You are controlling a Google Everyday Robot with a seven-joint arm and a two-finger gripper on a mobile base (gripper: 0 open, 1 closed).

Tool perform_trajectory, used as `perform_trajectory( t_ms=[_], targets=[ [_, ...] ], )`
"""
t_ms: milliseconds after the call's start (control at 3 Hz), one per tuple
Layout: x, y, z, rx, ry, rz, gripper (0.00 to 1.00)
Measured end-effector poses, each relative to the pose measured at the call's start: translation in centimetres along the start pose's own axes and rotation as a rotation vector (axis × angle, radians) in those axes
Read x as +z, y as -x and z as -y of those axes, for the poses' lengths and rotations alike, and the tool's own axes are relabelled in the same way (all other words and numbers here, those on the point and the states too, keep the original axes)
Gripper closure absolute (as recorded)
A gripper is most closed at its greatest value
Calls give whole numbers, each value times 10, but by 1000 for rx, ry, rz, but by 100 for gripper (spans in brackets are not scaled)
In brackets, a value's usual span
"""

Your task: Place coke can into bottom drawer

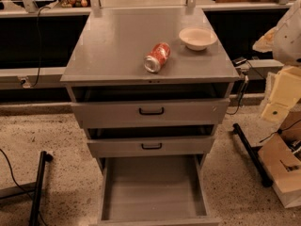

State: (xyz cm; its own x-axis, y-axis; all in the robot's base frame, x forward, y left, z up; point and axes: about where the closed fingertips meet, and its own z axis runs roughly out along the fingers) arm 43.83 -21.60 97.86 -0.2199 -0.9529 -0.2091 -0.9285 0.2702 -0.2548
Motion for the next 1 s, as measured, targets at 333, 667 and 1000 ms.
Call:
perform_trajectory(
  t_ms=[333,667,1000],
  targets=[
    [0,0,0,0,0,0,0],
    [6,16,5,-143,12,-36,0],
    [18,42,17,-390,11,-77,0]
  ],
)
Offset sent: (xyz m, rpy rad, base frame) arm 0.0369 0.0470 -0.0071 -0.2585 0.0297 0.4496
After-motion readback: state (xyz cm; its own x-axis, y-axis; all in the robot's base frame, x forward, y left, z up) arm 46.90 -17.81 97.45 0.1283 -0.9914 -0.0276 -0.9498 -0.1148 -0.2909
